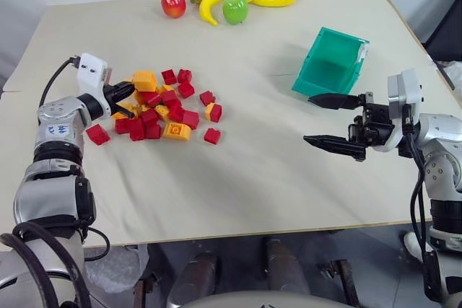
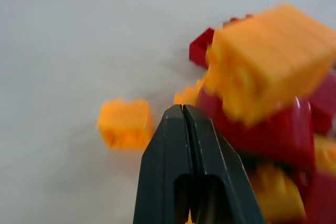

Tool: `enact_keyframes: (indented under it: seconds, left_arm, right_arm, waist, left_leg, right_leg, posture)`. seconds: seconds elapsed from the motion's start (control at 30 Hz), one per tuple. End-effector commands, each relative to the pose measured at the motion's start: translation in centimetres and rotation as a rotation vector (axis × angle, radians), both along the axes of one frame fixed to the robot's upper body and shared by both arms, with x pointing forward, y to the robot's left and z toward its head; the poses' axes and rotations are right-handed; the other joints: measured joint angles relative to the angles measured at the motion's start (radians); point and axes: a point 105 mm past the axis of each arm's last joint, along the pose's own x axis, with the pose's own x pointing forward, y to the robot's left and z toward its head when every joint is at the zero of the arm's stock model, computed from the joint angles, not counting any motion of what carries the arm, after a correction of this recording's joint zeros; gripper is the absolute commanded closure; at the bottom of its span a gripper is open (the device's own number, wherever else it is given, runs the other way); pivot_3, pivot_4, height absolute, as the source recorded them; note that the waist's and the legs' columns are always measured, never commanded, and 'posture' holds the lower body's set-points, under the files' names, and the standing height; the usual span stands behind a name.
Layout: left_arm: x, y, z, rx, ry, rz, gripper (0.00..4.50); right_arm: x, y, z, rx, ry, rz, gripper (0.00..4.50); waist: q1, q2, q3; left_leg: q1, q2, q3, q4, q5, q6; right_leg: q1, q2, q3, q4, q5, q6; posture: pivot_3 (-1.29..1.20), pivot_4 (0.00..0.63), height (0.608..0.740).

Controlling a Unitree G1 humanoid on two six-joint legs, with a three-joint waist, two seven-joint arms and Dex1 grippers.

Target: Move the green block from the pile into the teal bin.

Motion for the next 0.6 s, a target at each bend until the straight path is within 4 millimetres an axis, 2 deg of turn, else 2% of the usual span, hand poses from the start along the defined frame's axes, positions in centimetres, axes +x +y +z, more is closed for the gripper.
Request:
enact_keyframes:
  seconds: [0.03,0.13,0.3,0.43,0.6]
  left_arm:
    - [0.6,-3.0,-0.2,0.009,0.014,-0.091,4.48]
    - [0.2,-5.8,-1.0,-0.009,0.070,-0.254,4.48]
    - [-1.1,-8.5,-0.8,-0.038,0.115,-0.474,4.48]
    - [-0.4,-6.9,0.9,-0.057,0.043,-0.377,4.48]
    - [-0.6,-4.4,0.7,-0.041,0.067,-0.290,4.48]
  right_arm:
    - [-0.6,0.0,1.0,0.011,-0.057,0.000,0.00]
    - [-0.8,-0.2,1.0,0.011,-0.059,-0.016,0.00]
    - [-1.1,-0.4,0.9,0.011,-0.059,-0.029,0.00]
    - [-1.1,-0.3,0.9,0.014,-0.059,-0.033,0.00]
    - [-0.9,-0.3,0.9,0.014,-0.059,-0.032,0.00]
  waist:
    - [-0.004,0.000,0.000]
    - [-0.006,0.000,0.000]
    - [-0.010,-0.001,0.000]
    - [-0.009,-0.001,0.001]
    - [-0.008,-0.002,0.001]
  left_leg:
    - [0.000,0.000,0.000,0.001,0.000,0.000]
    - [-0.002,-0.002,0.000,0.005,0.000,0.000]
    - [-0.002,-0.001,0.001,0.008,0.000,0.000]
    - [-0.001,-0.001,0.002,0.009,0.000,0.000]
    - [-0.001,-0.001,0.002,0.009,0.000,0.000]
  right_leg:
    - [0.000,0.000,0.000,0.001,0.000,0.000]
    - [0.001,-0.001,0.000,0.001,0.001,0.002]
    - [0.001,-0.001,0.002,0.004,0.002,0.002]
    - [0.000,-0.001,0.002,0.006,0.002,0.002]
    - [0.000,-0.001,0.003,0.006,0.002,0.002]
  posture:
    - [0.00,0.150,0.740]
    - [0.00,0.150,0.740]
    - [0.00,0.150,0.740]
    - [0.00,0.150,0.740]
    - [0.00,0.150,0.740]
